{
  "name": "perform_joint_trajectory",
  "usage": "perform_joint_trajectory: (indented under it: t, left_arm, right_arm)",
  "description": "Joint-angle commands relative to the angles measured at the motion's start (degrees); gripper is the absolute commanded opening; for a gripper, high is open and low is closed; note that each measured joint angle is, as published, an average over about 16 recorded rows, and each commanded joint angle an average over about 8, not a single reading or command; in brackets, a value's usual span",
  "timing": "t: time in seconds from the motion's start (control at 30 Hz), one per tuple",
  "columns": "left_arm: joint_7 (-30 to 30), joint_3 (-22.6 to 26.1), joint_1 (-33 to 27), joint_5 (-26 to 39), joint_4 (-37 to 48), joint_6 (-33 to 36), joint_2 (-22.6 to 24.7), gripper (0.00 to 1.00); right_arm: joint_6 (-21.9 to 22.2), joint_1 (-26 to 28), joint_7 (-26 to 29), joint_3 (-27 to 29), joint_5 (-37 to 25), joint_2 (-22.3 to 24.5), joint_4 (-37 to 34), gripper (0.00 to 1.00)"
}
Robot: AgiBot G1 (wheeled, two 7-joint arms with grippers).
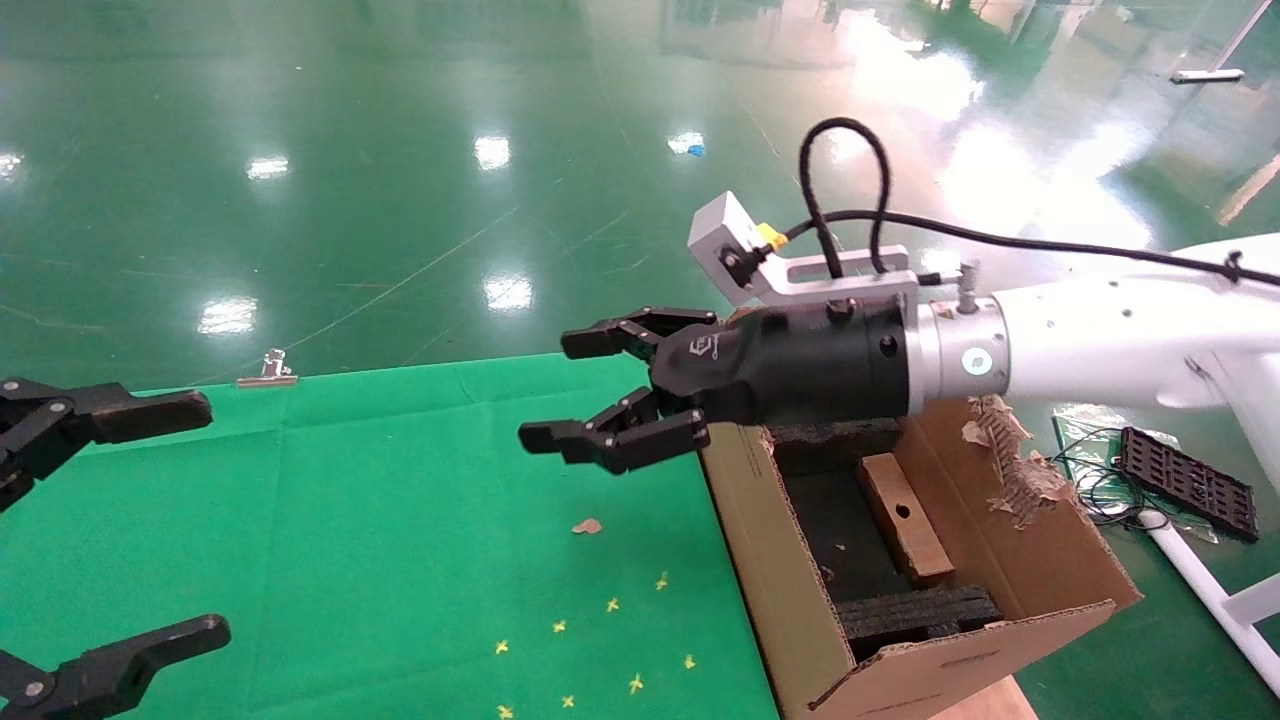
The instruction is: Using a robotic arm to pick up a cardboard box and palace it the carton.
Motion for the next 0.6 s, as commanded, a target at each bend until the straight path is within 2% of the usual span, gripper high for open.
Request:
perform_joint_trajectory:
  t: [0.03, 0.6]
  left_arm:
    - [0.0, 0.0, 0.0, 0.0, 0.0, 0.0, 0.0, 1.0]
    - [0.0, 0.0, 0.0, 0.0, 0.0, 0.0, 0.0, 1.0]
  right_arm:
    - [-0.5, -2.3, -0.9, 2.7, 0.9, 0.6, 2.2, 1.0]
    - [-4.8, -21.3, -8.5, 25.0, 8.6, 5.5, 21.0, 1.0]
